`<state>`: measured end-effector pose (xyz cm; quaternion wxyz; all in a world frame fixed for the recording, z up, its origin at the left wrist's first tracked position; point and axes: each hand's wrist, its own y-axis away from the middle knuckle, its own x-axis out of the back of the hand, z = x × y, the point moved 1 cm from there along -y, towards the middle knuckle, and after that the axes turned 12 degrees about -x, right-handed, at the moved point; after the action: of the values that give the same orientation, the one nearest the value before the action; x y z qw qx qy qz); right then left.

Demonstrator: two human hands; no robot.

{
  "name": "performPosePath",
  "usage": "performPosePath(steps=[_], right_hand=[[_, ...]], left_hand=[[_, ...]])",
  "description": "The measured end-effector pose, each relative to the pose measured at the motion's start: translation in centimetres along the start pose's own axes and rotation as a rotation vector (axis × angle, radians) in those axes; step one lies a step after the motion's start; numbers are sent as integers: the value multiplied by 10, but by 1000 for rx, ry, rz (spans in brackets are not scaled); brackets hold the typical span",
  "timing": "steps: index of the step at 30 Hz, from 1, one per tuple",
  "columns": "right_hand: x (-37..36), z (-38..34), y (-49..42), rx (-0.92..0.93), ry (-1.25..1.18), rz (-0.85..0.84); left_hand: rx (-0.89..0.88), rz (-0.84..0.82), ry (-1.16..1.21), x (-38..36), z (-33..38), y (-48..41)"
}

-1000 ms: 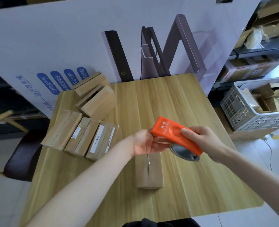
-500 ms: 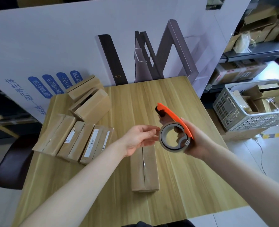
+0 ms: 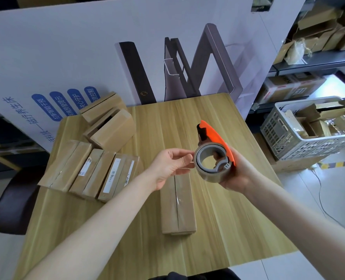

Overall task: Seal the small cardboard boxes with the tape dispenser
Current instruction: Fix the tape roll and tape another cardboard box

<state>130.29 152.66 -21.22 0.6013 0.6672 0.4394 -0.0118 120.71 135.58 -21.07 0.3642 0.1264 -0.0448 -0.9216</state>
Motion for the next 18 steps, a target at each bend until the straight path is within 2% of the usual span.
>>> performPosePath(steps=[5,15,18], right_hand=[[-4,2,-2,-47,-51,35],[-12,-1,5,-154,-142,-14],[-15,1,7,-167,-145,-13]], left_hand=[[-49,49,-182,-7,0,2],[-170,171,-283,-9,3,3],[-199,162,-346,-8,4,4]])
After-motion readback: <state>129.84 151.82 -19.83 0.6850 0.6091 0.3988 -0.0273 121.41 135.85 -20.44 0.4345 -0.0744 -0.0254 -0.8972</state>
